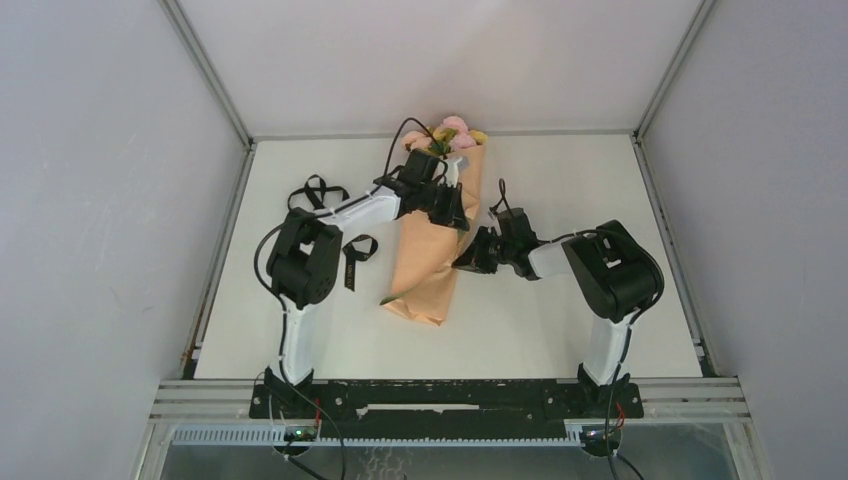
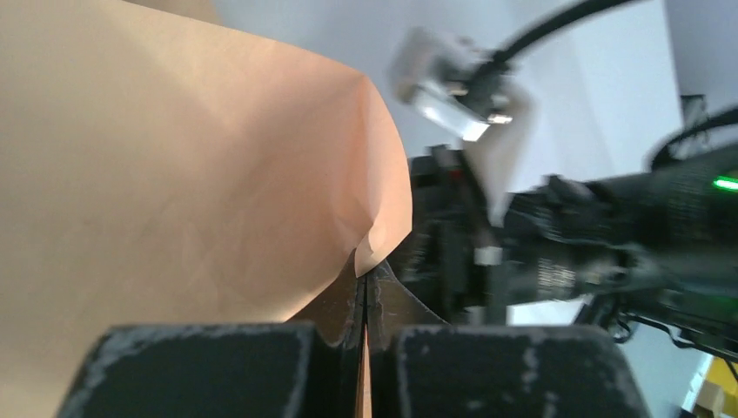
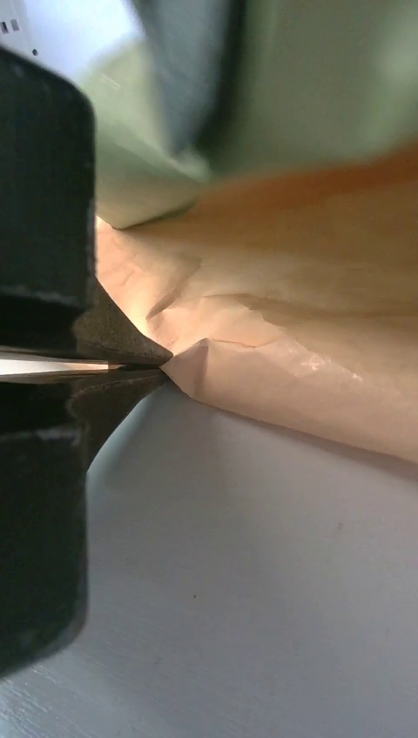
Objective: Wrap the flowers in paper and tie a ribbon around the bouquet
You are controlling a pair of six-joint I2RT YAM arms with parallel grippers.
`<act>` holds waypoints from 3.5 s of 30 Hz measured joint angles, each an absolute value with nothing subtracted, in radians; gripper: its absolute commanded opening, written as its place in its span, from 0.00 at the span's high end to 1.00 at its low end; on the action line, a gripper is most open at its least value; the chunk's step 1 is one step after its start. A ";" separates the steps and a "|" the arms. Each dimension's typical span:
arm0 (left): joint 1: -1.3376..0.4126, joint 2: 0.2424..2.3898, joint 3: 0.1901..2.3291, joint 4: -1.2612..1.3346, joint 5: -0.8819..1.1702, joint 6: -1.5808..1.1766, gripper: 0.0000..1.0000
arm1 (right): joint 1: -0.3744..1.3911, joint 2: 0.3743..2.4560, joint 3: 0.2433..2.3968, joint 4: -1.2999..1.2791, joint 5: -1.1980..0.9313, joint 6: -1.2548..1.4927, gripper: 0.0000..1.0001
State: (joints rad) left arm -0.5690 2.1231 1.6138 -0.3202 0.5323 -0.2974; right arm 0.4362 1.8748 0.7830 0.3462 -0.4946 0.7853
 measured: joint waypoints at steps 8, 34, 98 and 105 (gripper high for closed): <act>-0.609 2.120 1.691 -0.328 0.560 -0.342 1.00 | 0.436 1.893 0.783 0.393 -0.505 0.796 0.88; -0.580 2.351 1.785 -0.315 0.467 -0.384 1.00 | 0.439 1.529 0.649 0.204 -0.220 0.826 0.52; -1.158 1.682 1.008 -0.479 -0.138 0.458 0.79 | 0.363 1.874 0.812 0.345 -0.350 0.801 1.00; -1.322 1.743 1.008 -0.475 -0.235 0.506 0.63 | 0.368 1.866 0.787 0.371 -0.354 0.822 1.00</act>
